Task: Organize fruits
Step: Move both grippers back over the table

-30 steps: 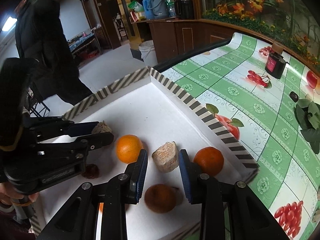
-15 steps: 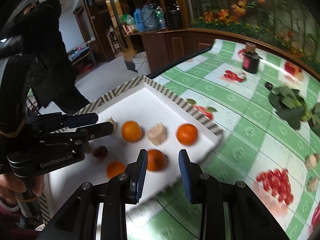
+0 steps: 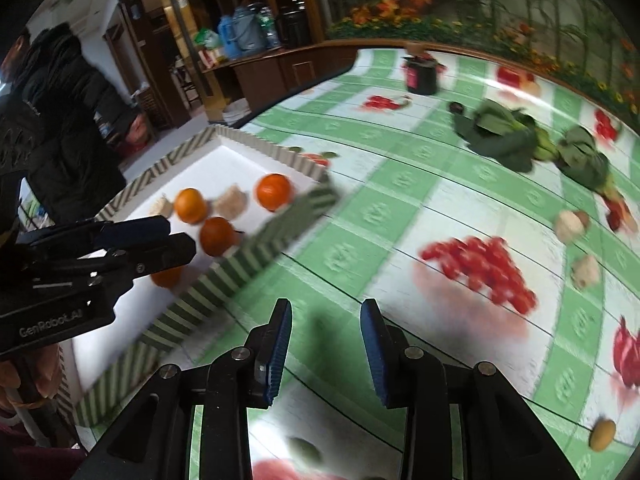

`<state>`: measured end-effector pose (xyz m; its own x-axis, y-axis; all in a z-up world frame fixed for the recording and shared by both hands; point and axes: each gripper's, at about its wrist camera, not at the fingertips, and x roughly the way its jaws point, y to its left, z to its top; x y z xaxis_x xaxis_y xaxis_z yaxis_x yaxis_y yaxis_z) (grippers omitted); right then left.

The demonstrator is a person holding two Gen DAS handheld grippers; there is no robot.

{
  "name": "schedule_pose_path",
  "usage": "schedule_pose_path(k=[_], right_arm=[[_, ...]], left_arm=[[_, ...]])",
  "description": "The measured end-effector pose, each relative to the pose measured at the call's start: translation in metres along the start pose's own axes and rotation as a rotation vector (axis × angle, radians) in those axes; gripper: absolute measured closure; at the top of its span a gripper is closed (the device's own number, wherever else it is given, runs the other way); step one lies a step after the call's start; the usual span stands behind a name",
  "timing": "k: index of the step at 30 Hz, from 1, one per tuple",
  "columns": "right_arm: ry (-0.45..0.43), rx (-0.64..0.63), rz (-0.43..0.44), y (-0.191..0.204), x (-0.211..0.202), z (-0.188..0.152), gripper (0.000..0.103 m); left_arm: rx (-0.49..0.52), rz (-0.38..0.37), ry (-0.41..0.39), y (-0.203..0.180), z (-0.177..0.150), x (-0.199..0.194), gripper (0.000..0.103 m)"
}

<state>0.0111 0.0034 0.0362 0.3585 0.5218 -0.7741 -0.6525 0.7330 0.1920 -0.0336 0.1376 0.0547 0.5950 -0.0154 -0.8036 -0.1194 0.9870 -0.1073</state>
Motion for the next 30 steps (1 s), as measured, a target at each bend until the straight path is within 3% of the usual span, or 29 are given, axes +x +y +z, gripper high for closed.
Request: schedule_pose_path(k=[7,10,13,21,30], right_arm=[[-0.01,0.064,-0.027,-0.03,-0.013,-0.014,0.068],[-0.016,0.079,-0.042,-0.038,-0.018,-0.02,0.068],[-0.026,0.096,-0.049,-0.045,-0.024,-0.024,0.068],[-0.063,0.133,-0.076,-0.065,-0.049,-0.039,0.068],[-0.096,0.182,-0.198,-0.105,-0.094,-0.069,0.065]], left_arm=[[0.041,-0.035,0.019,-0.031,-0.002,0.009,0.063],[0.059,-0.01,0.002,-0.043,-0.004,0.01,0.055],[0.048,-0.046,0.004,-0.048,-0.004,0.009,0.055],[0.081,-0.049,-0.011,-0.072,-0.005,0.007,0.055],[0.117,-0.086,0.012,-0.1,-0.011,0.014,0.055]])
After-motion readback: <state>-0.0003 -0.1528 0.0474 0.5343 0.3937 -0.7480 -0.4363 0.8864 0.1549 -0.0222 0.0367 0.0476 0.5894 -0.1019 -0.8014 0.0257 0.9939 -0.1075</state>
